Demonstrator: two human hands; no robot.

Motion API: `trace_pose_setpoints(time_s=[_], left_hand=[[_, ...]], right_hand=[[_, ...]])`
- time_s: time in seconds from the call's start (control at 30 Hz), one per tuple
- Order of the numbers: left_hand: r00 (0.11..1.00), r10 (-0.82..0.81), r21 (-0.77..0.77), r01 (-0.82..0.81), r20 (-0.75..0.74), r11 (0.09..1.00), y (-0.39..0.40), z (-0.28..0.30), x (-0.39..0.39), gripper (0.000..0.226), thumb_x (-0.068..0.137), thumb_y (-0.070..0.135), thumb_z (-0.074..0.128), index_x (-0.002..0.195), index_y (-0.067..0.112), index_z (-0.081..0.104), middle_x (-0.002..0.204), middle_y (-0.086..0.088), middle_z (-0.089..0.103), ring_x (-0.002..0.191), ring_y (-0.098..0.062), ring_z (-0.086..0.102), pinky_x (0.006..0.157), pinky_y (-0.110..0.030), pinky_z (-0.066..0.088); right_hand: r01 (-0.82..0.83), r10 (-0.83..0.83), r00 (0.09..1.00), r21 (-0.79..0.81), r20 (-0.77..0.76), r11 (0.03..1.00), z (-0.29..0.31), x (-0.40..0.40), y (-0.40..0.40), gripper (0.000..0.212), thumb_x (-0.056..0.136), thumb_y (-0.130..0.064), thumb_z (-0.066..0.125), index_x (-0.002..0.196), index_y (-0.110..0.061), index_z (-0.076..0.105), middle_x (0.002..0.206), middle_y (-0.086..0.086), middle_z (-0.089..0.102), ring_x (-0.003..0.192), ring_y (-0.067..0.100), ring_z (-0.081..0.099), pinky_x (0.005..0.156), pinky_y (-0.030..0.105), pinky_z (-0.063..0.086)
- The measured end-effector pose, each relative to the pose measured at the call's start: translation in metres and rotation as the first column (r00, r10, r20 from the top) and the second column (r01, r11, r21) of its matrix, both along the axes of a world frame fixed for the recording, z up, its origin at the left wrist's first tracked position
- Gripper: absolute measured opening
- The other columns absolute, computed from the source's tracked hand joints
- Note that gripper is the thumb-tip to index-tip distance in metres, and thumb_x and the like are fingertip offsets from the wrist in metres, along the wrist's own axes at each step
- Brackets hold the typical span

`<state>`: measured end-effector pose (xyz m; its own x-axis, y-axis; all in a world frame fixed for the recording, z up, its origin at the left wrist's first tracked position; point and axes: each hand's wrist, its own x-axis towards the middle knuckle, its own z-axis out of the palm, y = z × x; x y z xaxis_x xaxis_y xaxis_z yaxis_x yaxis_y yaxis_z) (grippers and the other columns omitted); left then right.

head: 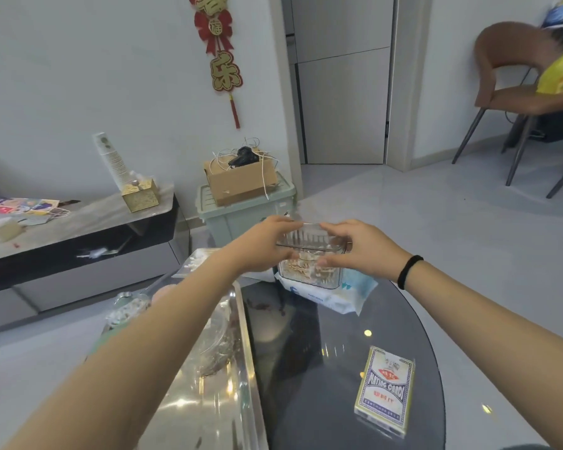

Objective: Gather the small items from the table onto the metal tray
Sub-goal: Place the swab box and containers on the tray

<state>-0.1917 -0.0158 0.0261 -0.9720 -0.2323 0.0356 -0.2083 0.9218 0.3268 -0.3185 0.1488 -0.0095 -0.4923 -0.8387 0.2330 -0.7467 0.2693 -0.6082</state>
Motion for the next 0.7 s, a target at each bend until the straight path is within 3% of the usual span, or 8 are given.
trace_pose_setpoints(time_s=[0.1, 0.2, 0.33, 0.43, 0.5, 0.6, 0.7], left_hand=[[0.999, 0.046, 0.001, -0.046, 0.022, 0.999, 0.019, -0.016, 0.039, 0.063, 0.088, 0.031, 0.062, 0.145, 0.027, 0.035, 0.152, -0.005, 0.030, 0.138, -0.022, 0.033, 0.112, -0.035, 0.026], [0.994, 0.082, 0.017, -0.084, 0.065, 0.996, 0.036, -0.037, 0.073, 0.064, 0.089, 0.031, 0.060, 0.146, 0.028, 0.032, 0.146, -0.006, 0.035, 0.133, -0.023, 0.037, 0.111, -0.034, 0.028], [0.994, 0.098, -0.013, -0.098, 0.057, 0.995, 0.043, -0.054, 0.098, 0.064, 0.089, 0.033, 0.059, 0.145, 0.038, 0.027, 0.142, -0.005, 0.035, 0.126, -0.021, 0.043, 0.105, -0.030, 0.033], [0.988, 0.076, -0.157, -0.054, 0.137, 0.986, 0.046, -0.062, 0.106, 0.064, 0.091, 0.040, 0.053, 0.146, 0.044, 0.019, 0.137, -0.008, 0.035, 0.120, -0.024, 0.045, 0.101, -0.033, 0.038], [0.985, 0.059, -0.219, -0.022, 0.165, 0.975, 0.044, -0.065, 0.106, 0.064, 0.093, 0.045, 0.047, 0.147, 0.044, 0.014, 0.141, -0.011, 0.031, 0.124, -0.026, 0.042, 0.103, -0.038, 0.038], [0.979, 0.014, -0.184, 0.024, 0.204, 0.983, 0.039, -0.066, 0.104, 0.063, 0.094, 0.046, 0.043, 0.147, 0.044, 0.008, 0.155, -0.009, 0.017, 0.137, -0.028, 0.030, 0.110, -0.042, 0.033], [0.981, -0.037, -0.181, 0.072, 0.192, 0.981, 0.035, -0.069, 0.103, 0.063, 0.094, 0.045, 0.044, 0.147, 0.043, 0.010, 0.149, -0.009, 0.026, 0.132, -0.026, 0.035, 0.107, -0.038, 0.034]], right_hand=[[-0.084, 0.082, 0.996, 0.047, 0.047, 0.995, -0.011, 0.026, 0.012, 0.080, 0.068, -0.050, 0.072, 0.138, -0.027, 0.040, 0.104, -0.010, 0.047, 0.095, 0.006, 0.048, 0.082, 0.018, 0.041], [-0.160, 0.150, 0.984, 0.106, 0.093, 0.981, -0.028, 0.052, 0.021, 0.077, 0.070, -0.046, 0.073, 0.137, -0.027, 0.041, 0.117, -0.009, 0.047, 0.099, 0.003, 0.046, 0.078, 0.005, 0.035], [-0.213, 0.194, 0.969, 0.123, 0.152, 0.969, -0.043, 0.071, 0.022, 0.074, 0.073, -0.041, 0.072, 0.139, -0.028, 0.039, 0.134, 0.001, 0.044, 0.121, 0.014, 0.041, 0.097, 0.018, 0.029], [-0.267, 0.244, 0.959, 0.179, 0.142, 0.947, -0.049, 0.076, 0.024, 0.073, 0.078, -0.041, 0.068, 0.141, -0.029, 0.034, 0.139, 0.000, 0.039, 0.127, 0.010, 0.035, 0.098, 0.013, 0.023], [-0.268, 0.244, 0.958, 0.172, 0.153, 0.948, -0.050, 0.076, 0.026, 0.068, 0.080, -0.042, 0.065, 0.140, -0.031, 0.036, 0.140, -0.003, 0.038, 0.122, 0.003, 0.034, 0.096, 0.011, 0.022], [-0.262, 0.236, 0.956, 0.150, 0.172, 0.953, -0.050, 0.075, 0.026, 0.063, 0.080, -0.041, 0.065, 0.137, -0.033, 0.040, 0.137, -0.006, 0.042, 0.114, 0.000, 0.038, 0.092, 0.010, 0.026], [-0.255, 0.232, 0.960, 0.155, 0.155, 0.954, -0.051, 0.072, 0.026, 0.064, 0.079, -0.042, 0.065, 0.137, -0.034, 0.040, 0.136, -0.006, 0.041, 0.112, 0.000, 0.039, 0.088, 0.007, 0.027]])
